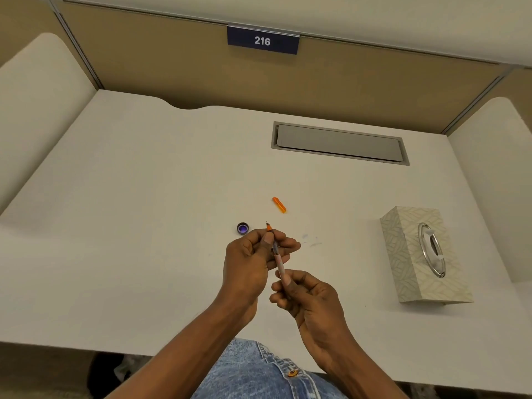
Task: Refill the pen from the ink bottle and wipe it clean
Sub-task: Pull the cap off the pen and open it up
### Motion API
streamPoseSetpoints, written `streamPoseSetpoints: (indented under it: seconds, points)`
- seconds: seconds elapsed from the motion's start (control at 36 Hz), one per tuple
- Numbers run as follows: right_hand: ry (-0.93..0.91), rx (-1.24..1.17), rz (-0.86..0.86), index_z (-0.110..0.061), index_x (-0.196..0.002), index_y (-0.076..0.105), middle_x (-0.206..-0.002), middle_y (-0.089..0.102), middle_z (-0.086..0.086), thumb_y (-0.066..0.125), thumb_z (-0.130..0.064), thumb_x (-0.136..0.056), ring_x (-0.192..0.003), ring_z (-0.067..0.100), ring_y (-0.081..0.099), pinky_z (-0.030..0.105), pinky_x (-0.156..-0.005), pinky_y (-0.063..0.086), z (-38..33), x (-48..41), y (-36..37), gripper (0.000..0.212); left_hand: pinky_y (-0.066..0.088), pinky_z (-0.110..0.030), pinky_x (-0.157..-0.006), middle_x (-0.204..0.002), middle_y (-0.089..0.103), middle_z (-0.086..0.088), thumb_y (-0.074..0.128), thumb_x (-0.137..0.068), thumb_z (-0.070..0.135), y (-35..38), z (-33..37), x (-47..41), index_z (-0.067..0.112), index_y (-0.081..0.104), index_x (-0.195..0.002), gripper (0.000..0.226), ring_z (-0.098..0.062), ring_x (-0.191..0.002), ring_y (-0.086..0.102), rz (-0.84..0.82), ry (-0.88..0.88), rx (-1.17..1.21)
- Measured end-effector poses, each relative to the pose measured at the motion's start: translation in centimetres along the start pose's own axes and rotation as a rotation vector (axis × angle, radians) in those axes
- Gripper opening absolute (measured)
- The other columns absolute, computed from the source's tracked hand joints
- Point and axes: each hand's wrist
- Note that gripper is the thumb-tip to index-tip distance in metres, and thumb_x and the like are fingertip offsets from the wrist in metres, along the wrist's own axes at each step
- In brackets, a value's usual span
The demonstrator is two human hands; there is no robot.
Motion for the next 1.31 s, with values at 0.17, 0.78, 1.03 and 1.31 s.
streamPoseSetpoints:
  seconds: [0.17, 0.78, 1.03, 1.31]
  points:
    - [0.005, 0.018, -0.005, 0.000, -0.104, 0.080, -0.091, 0.078, 0.025, 0.077, -0.021, -0.078, -0.070, 0.030, 0.073, 0.030, -0.066, 0.064, 0.3, 0.1, -0.4, 0.034, 0.064, -0.040, -0.095, -0.102, 0.084, -0.014, 0.048, -0.113, 0.015, -0.2, 0.1, 0.0, -0.001, 0.072, -0.111, 0.029, -0.027, -0.100, 0.082, 0.019, -0.001, 0.018]
    - [0.032, 0.114, -0.016, 0.002, -0.108, 0.076, -0.093, 0.078, 0.027, 0.079, -0.019, -0.078, -0.071, 0.031, 0.074, 0.032, -0.063, 0.062, 3.3, 1.3, -3.0, 0.037, 0.065, -0.041, -0.094, -0.100, 0.084, -0.013, 0.050, -0.111, 0.016, -1.1, 0.9, -0.1, 0.000, 0.073, -0.110, 0.028, -0.029, -0.099, 0.082, 0.089, 0.018, 0.064]
    - [-0.025, 0.218, 0.033, -0.004, -0.109, 0.077, -0.094, 0.083, 0.017, 0.070, -0.011, -0.097, -0.085, 0.033, 0.081, 0.031, -0.062, 0.062, 3.4, 1.5, -3.8, 0.016, 0.067, -0.041, -0.091, -0.099, 0.084, -0.015, 0.054, -0.110, 0.014, -1.3, 0.7, 0.0, 0.000, 0.074, -0.108, 0.024, -0.030, -0.096, 0.083, 0.120, 0.006, 0.087]
    - [-0.098, 0.305, 0.101, -0.011, -0.112, 0.074, -0.094, 0.084, 0.009, 0.060, -0.014, -0.106, -0.088, 0.028, 0.082, 0.033, -0.071, 0.066, 3.0, 0.2, -5.1, 0.015, 0.062, -0.051, -0.098, -0.101, 0.083, -0.018, 0.060, -0.106, 0.015, -1.6, -0.4, 0.9, -0.002, 0.074, -0.111, 0.023, -0.033, -0.097, 0.082, 0.134, -0.037, 0.070]
Point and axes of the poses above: each hand's wrist, its own x-axis away from the middle knuckle, its own y-axis out of the palm, z = x × y
